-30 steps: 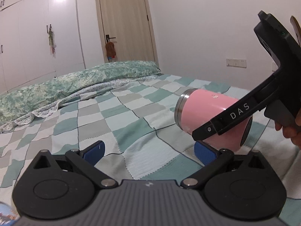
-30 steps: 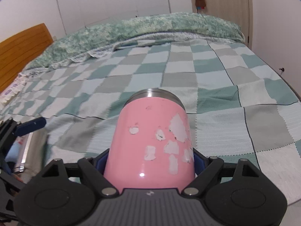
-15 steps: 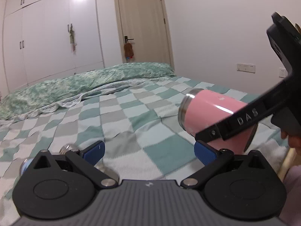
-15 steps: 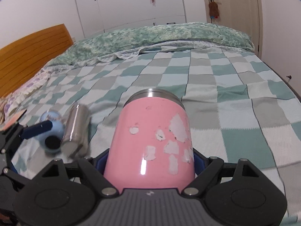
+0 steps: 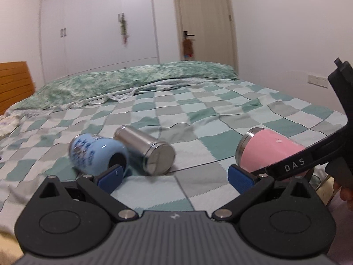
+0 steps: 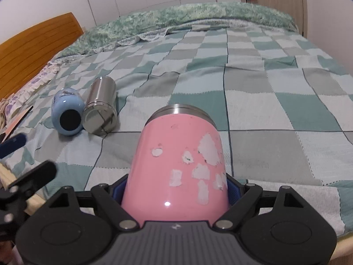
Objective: Flip cup upright
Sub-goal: 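Lift the pink tumbler with the right gripper and carry it toward the left tool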
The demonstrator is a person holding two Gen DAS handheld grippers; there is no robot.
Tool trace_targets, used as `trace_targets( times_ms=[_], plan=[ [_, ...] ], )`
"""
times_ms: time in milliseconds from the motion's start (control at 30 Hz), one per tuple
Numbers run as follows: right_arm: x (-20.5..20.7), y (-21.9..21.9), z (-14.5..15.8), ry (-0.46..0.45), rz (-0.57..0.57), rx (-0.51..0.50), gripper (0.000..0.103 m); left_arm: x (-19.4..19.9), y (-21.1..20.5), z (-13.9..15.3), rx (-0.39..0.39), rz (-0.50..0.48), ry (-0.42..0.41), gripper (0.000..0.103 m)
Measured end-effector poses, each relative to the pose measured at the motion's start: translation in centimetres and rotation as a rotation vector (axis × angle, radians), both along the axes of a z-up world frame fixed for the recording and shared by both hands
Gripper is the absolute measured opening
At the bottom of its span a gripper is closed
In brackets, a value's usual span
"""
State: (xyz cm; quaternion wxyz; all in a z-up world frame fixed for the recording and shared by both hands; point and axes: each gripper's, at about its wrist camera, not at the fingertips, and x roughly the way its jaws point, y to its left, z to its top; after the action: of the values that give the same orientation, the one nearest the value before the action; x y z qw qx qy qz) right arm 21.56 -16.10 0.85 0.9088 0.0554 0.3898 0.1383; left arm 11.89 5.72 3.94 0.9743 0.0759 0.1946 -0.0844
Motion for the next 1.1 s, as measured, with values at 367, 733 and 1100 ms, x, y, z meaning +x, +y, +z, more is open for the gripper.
trace_targets(
  times_ms=[367, 733, 1100],
  plan=[
    [-0.4, 0.1, 0.6, -0.030, 0.026, -0.012, 0.103, -1.8, 0.6, 0.1, -0.008, 0.059, -0.001, 0.103],
    [-3.9, -3.5, 4.9, -0.240, 0.104, 0.052, 0.103, -2.2, -0.5, 1.3, -0.016, 0.079, -0.007, 0.103],
    [-4.9, -8.7, 3.9, -0.353, 0.080, 0.007, 0.103, -1.5, -4.6, 2.6, -0.032, 0.012, 0.062, 0.103]
  ],
)
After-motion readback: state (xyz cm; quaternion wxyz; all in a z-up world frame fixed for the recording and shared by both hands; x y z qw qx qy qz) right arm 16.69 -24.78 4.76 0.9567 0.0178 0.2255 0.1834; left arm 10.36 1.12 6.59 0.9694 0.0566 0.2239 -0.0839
